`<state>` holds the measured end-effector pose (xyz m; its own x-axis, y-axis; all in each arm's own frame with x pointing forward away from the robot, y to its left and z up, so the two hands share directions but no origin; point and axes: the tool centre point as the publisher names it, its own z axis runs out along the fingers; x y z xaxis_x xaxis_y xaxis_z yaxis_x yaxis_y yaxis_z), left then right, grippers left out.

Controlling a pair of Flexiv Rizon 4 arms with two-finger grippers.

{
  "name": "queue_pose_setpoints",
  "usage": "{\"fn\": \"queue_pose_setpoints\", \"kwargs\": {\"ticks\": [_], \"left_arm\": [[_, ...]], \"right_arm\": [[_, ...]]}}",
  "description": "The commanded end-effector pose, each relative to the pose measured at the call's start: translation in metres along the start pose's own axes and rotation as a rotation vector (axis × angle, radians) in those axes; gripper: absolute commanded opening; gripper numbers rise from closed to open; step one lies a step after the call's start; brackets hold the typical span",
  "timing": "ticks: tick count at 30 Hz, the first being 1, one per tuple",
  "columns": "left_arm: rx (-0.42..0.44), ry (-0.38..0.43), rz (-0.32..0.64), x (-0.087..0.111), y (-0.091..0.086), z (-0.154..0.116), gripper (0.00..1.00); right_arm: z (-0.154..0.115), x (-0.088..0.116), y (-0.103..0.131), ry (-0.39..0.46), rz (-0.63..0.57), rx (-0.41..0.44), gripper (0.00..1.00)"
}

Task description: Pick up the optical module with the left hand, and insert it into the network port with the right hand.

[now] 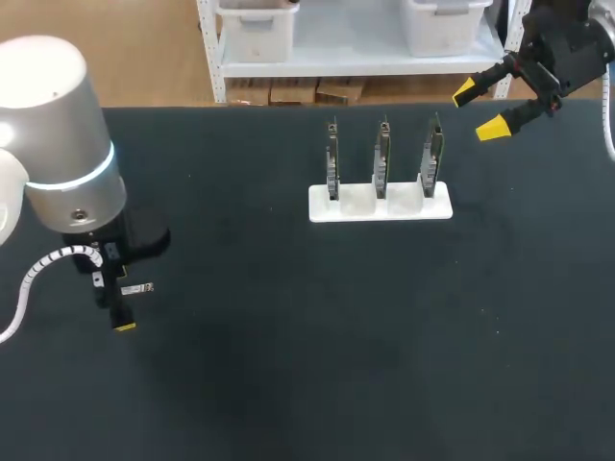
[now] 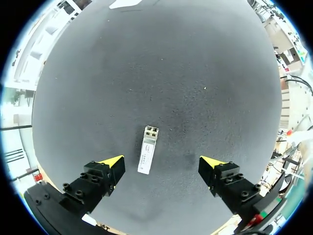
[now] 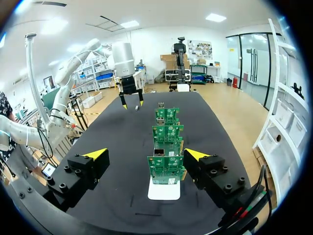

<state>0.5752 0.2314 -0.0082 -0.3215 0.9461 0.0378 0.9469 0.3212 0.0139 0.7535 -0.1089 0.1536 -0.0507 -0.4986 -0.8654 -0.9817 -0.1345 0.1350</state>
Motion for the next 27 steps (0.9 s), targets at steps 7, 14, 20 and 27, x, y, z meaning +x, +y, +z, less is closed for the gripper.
{"fn": "queue_pose_setpoints", "kwargs": {"ticks": [7,14,20,27], "left_arm": [[0.014,0.005,0.001,-0.0009,0.0040,0.0022,1.00],[0.017,0.008,-0.002,0.0012,0.0051,0.0026,1.00],[0.021,0.010,-0.001,0.0019,0.0050,0.0040,1.00],[0.024,0.011,0.002,0.0021,0.0050,0.0053,1.00]], "right_arm": [[0.0005,0.0004,0.0024,-0.001,-0.002,0.006,1.00],[0.0005,0.0004,0.0024,-0.001,-0.002,0.006,1.00],[0.0005,0.0004,0.0024,-0.001,-0.002,0.006,1.00],[0.0005,0.0004,0.0024,-0.001,-0.002,0.006,1.00]]}}
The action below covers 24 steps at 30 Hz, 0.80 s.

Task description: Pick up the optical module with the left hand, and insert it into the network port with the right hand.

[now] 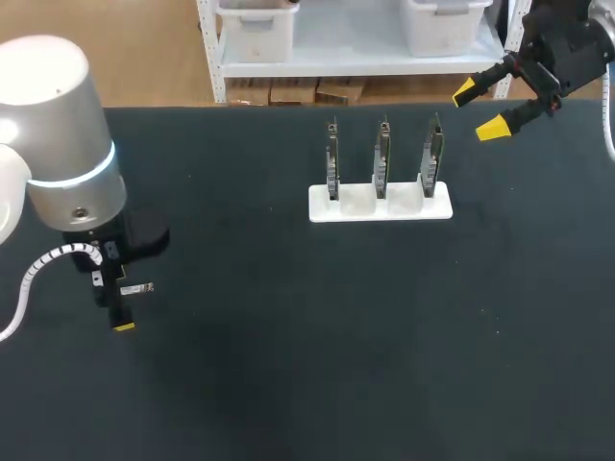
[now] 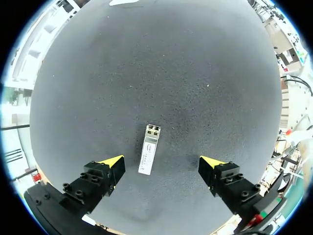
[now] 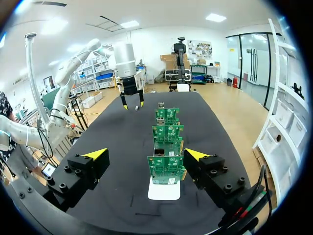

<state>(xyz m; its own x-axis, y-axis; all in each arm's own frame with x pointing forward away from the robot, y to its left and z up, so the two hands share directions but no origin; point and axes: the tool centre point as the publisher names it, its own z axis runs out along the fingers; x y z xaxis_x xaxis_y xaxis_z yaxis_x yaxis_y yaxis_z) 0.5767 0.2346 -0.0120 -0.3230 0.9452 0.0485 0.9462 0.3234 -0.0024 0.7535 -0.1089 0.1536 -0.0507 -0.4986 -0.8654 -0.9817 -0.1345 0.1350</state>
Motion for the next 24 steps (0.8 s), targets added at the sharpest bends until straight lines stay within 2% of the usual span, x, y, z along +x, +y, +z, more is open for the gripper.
{"fn": "queue_pose_setpoints", "kwargs": {"ticks": [1,10,11,13,15,16,24], "left_arm": [[0.009,0.001,0.004,-0.0001,0.0026,0.0018,1.00],[0.015,-0.006,0.005,0.0011,0.0032,0.0033,1.00],[0.016,-0.006,0.004,0.0013,0.0033,0.0035,0.91],[0.017,-0.007,0.003,0.0016,0.0035,0.0037,0.53],[0.016,-0.009,0.005,0.0017,0.0035,0.0037,0.24],[0.016,-0.008,0.006,0.0017,0.0035,0.0037,0.00],[0.017,-0.002,-0.001,0.0031,0.0030,0.0048,0.00]], "right_arm": [[0.0005,0.0004,0.0024,-0.001,-0.002,0.006,1.00],[0.0005,0.0004,0.0024,-0.001,-0.002,0.006,1.00],[0.0005,0.0004,0.0024,-0.001,-0.002,0.006,1.00],[0.0005,0.0004,0.0024,-0.001,-0.002,0.006,1.00],[0.0005,0.0004,0.0024,-0.001,-0.002,0.006,1.00],[0.0005,0.0004,0.0024,-0.001,-0.002,0.006,1.00],[0.0005,0.0004,0.0024,-0.001,-0.002,0.006,1.00]]}}
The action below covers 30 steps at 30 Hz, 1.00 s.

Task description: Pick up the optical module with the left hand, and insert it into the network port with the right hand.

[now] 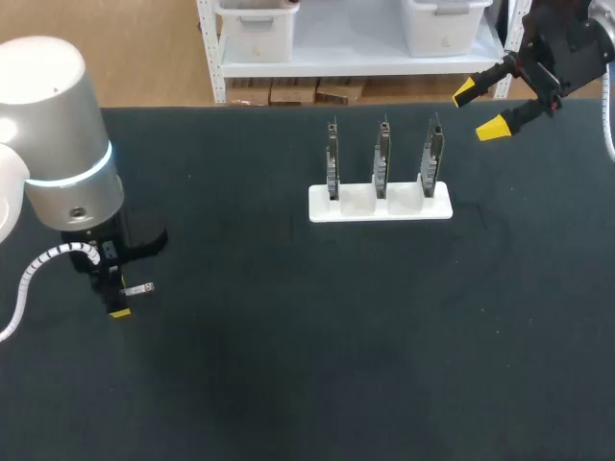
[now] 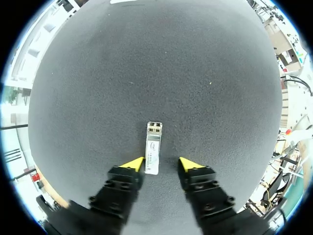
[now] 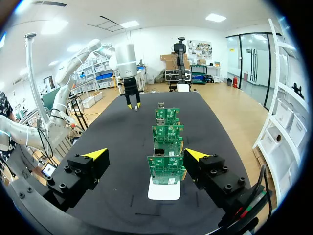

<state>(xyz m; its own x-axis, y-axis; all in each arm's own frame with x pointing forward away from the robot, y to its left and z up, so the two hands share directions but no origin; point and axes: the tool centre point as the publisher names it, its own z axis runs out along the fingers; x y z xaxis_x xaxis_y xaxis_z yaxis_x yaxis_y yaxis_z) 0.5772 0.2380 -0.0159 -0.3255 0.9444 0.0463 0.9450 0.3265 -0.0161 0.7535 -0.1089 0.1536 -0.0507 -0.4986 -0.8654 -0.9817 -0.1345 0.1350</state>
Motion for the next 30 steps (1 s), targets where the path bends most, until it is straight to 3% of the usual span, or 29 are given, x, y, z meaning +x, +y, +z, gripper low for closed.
{"fn": "queue_pose_setpoints", "kwargs": {"ticks": [1,11,14,18,22,27,30], "left_arm": [[0.004,0.001,0.001,0.000,0.001,0.001,0.00],[-0.004,-0.015,0.011,-0.002,0.000,-0.003,0.00],[0.002,-0.058,0.008,-0.007,0.002,-0.013,0.00],[0.038,-0.240,-0.018,-0.023,0.012,-0.043,0.00],[0.054,-0.403,0.017,-0.050,0.020,-0.080,0.00],[-0.004,-0.558,0.139,-0.089,0.023,-0.136,0.00],[0.071,-0.692,0.167,-0.106,0.024,-0.155,0.00]], "right_arm": [[0.001,0.000,0.002,-0.001,-0.002,0.006,1.00],[0.001,0.000,0.002,-0.001,-0.002,0.006,1.00],[0.001,0.000,0.002,-0.001,-0.002,0.006,1.00],[0.001,0.000,0.002,-0.001,-0.002,0.006,1.00],[0.001,0.000,0.002,-0.001,-0.002,0.006,1.00],[0.001,0.000,0.002,-0.001,-0.002,0.006,1.00],[0.001,0.000,0.002,-0.001,-0.002,0.006,1.00]]}}
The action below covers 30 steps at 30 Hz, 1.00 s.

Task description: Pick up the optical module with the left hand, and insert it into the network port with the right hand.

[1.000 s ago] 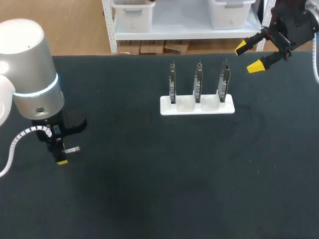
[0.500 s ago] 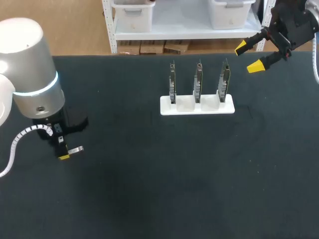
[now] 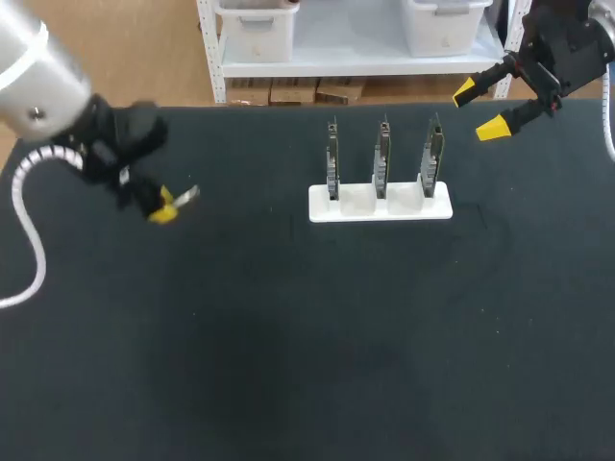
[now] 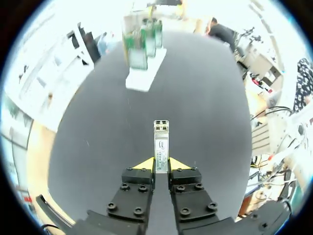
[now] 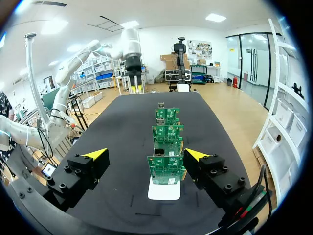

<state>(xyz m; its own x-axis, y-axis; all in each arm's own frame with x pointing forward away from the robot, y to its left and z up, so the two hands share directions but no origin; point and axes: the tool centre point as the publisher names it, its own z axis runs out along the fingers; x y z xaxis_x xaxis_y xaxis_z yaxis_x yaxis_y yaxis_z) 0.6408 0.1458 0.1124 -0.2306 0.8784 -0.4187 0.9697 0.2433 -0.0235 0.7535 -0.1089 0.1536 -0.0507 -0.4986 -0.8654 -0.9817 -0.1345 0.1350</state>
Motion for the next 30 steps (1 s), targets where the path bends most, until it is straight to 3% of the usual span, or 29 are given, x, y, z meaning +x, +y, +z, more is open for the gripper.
{"fn": "queue_pose_setpoints", "kwargs": {"ticks": [1,5,23,26,30], "left_arm": [[0.078,-0.256,0.071,-0.020,-0.004,-0.019,0.00],[0.165,-0.390,0.063,-0.034,-0.006,-0.025,0.00],[0.141,-0.374,0.059,-0.032,-0.008,-0.028,0.00],[0.107,-0.386,0.054,-0.047,-0.004,-0.029,0.00],[0.077,-0.447,0.066,-0.083,0.006,-0.025,0.00]], "right_arm": [[0.001,0.000,0.002,-0.001,-0.002,0.006,1.00],[0.001,0.000,0.002,-0.001,-0.002,0.006,1.00],[0.001,0.000,0.002,-0.001,-0.002,0.006,1.00],[0.001,0.000,0.002,-0.001,-0.002,0.006,1.00],[0.001,0.000,0.002,-0.001,-0.002,0.006,1.00]]}}
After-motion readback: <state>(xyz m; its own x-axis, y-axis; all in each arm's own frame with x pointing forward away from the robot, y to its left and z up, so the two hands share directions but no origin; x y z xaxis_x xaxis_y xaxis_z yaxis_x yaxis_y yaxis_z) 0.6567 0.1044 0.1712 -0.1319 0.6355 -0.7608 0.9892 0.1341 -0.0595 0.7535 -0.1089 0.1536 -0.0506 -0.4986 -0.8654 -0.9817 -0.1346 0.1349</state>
